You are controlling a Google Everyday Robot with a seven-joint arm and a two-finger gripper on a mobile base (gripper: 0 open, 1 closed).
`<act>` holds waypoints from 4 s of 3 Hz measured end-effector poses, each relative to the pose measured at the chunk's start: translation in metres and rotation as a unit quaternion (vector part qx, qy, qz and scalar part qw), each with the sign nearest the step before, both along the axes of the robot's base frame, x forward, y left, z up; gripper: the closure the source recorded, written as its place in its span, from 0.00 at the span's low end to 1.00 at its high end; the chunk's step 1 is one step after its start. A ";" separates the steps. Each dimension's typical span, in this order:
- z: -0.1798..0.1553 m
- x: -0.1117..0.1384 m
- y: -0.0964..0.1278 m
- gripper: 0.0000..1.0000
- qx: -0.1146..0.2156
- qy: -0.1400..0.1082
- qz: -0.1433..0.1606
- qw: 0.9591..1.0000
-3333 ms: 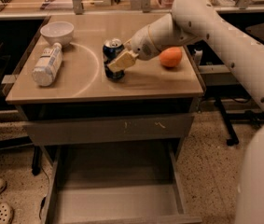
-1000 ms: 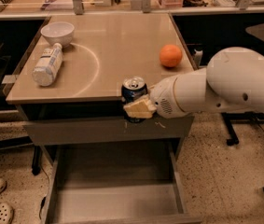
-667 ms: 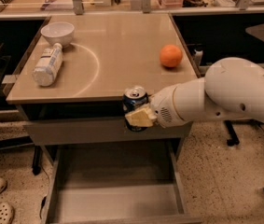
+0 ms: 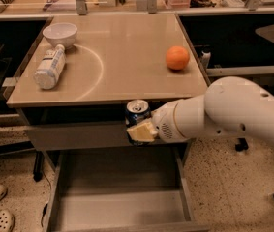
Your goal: Place pepsi can into middle drawer
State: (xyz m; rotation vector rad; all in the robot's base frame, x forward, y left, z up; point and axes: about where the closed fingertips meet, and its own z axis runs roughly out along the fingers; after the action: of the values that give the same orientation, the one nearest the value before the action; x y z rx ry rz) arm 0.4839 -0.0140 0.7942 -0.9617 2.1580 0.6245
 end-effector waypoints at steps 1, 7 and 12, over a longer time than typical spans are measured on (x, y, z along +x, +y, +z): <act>-0.052 -0.023 0.012 1.00 0.019 0.028 -0.040 0.999; -0.248 -0.033 0.036 1.00 0.062 0.076 -0.135 0.986; -0.351 -0.011 0.067 1.00 0.100 0.076 -0.197 0.972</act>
Offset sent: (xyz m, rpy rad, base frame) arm -0.0385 0.0168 -0.1400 0.1404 0.0869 -0.2738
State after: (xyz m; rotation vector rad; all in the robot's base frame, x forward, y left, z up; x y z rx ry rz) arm 0.4730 0.0528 0.4428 -0.3725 2.2797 0.7166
